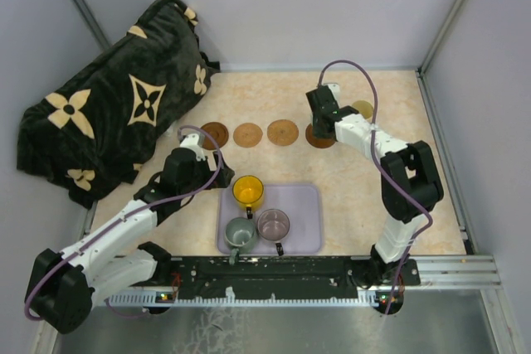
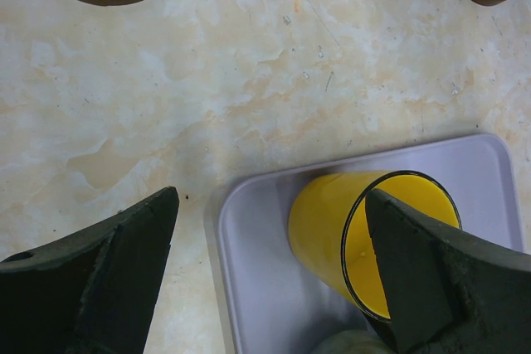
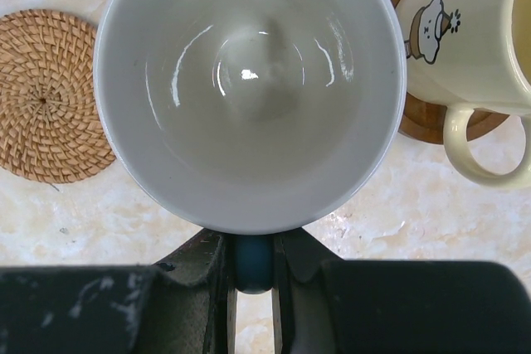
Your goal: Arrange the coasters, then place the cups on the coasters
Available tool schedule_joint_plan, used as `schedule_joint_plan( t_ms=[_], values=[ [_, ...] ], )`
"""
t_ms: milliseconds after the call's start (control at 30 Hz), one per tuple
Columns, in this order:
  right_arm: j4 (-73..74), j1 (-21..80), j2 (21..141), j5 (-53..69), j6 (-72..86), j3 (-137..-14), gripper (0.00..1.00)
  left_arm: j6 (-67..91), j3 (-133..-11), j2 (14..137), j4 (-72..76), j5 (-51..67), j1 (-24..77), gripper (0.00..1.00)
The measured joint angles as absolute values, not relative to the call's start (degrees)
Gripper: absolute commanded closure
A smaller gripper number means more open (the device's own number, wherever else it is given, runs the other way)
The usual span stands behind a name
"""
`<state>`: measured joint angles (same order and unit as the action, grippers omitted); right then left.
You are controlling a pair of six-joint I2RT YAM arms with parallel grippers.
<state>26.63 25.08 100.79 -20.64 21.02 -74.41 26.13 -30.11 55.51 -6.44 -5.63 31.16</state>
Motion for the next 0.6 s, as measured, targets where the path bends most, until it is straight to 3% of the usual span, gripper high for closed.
schedule_joint_plan(
  t_ms=[600],
  values=[
    [26.7,25.1,100.9,-20.3,21.3,-74.3,1.00,26.2,-30.1,55.8,-6.4,-6.0,31.2,0.00]
  ],
)
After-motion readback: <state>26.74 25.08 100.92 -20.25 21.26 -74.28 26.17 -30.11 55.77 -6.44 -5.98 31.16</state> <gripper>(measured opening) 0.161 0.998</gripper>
